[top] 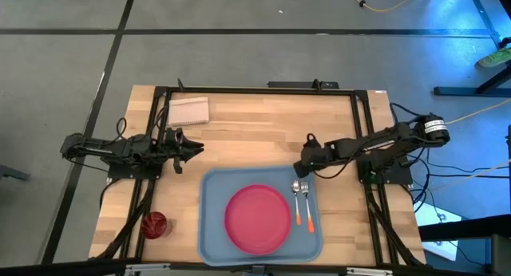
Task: Pick and place plate/cup/fork/spoon on tray
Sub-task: Adjust the blue tray, then put the red cup on the blue tray to the top left of the red plate
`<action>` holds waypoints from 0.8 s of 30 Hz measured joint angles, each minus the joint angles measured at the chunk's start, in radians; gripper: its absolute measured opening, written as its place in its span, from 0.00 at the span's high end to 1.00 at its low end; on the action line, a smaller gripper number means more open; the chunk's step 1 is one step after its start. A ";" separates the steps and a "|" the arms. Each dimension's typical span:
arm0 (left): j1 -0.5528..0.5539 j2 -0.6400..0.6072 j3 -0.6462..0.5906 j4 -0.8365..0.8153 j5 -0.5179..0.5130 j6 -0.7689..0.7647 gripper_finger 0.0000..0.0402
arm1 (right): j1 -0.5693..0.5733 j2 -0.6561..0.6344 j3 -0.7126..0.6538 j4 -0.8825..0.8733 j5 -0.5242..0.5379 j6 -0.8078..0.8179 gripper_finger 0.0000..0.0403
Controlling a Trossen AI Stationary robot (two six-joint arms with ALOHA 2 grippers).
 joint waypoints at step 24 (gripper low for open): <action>0.000 0.000 0.000 0.000 0.000 0.000 0.77 | -0.030 -0.029 0.029 -0.062 0.015 -0.115 0.91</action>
